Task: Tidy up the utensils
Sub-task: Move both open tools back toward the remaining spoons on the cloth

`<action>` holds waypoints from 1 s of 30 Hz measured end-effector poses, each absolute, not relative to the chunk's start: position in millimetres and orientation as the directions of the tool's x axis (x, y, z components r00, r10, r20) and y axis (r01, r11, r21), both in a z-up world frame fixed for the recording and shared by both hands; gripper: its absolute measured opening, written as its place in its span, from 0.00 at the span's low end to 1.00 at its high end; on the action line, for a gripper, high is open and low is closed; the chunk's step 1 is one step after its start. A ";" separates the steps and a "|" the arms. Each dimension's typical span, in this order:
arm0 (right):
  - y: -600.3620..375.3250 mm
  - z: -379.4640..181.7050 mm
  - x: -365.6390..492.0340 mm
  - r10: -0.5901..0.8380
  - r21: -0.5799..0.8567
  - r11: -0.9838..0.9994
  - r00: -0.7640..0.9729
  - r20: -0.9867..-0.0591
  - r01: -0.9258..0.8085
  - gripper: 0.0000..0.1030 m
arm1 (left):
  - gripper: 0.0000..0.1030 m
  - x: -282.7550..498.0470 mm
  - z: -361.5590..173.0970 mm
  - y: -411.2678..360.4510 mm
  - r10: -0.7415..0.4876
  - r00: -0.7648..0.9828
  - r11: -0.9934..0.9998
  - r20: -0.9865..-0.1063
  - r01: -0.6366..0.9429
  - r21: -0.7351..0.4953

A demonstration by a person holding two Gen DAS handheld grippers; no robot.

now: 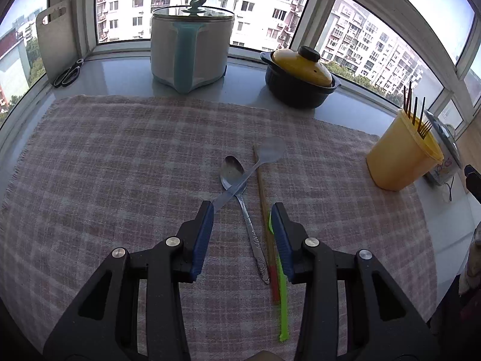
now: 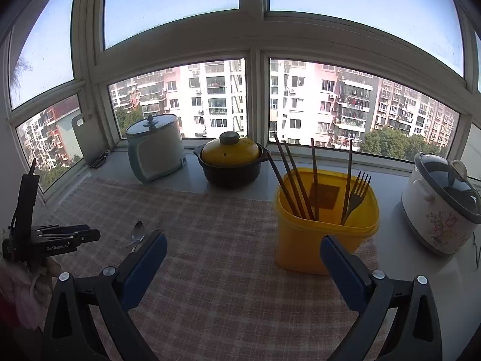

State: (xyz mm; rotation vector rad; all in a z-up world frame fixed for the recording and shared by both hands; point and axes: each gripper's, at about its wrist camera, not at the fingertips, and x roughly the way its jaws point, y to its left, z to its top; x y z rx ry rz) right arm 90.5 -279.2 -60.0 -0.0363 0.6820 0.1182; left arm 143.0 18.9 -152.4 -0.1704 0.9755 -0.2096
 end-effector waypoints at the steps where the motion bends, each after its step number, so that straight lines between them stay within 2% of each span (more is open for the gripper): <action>1: -274.4 -63.7 92.1 0.106 0.006 0.991 0.760 -0.641 -0.133 1.00 | 0.39 144.1 -155.2 20.9 -0.256 0.536 0.965 -0.805 0.098 -0.242; 10: -220.0 -102.2 108.6 0.217 0.062 0.964 0.627 -0.749 -0.259 0.96 | 0.39 154.6 -169.6 36.1 -0.282 0.495 0.959 -0.822 0.123 -0.254; 16: -191.2 -131.8 119.8 0.264 0.136 0.953 0.521 -0.812 -0.271 0.85 | 0.39 166.2 -170.4 38.9 -0.322 0.468 0.945 -0.823 0.211 -0.249; 20: -171.3 -151.0 126.8 0.304 0.195 0.942 0.445 -0.842 -0.274 0.74 | 0.39 175.7 -176.3 41.0 -0.346 0.433 0.933 -0.832 0.255 -0.256; 22: -162.7 -161.3 129.8 0.323 0.226 0.936 0.406 -0.855 -0.271 0.67 | 0.31 180.0 -181.6 42.2 -0.347 0.413 0.929 -0.842 0.272 -0.250; 26: -144.5 -182.1 136.9 0.353 0.276 0.926 0.331 -0.875 -0.257 0.48 | 0.30 185.8 -188.3 44.0 -0.363 0.387 0.918 -0.848 0.305 -0.253; 30: -128.3 -199.9 144.3 0.350 0.286 0.927 0.282 -0.893 -0.244 0.40 | 0.29 191.3 -193.9 44.7 -0.375 0.367 0.910 -0.851 0.321 -0.263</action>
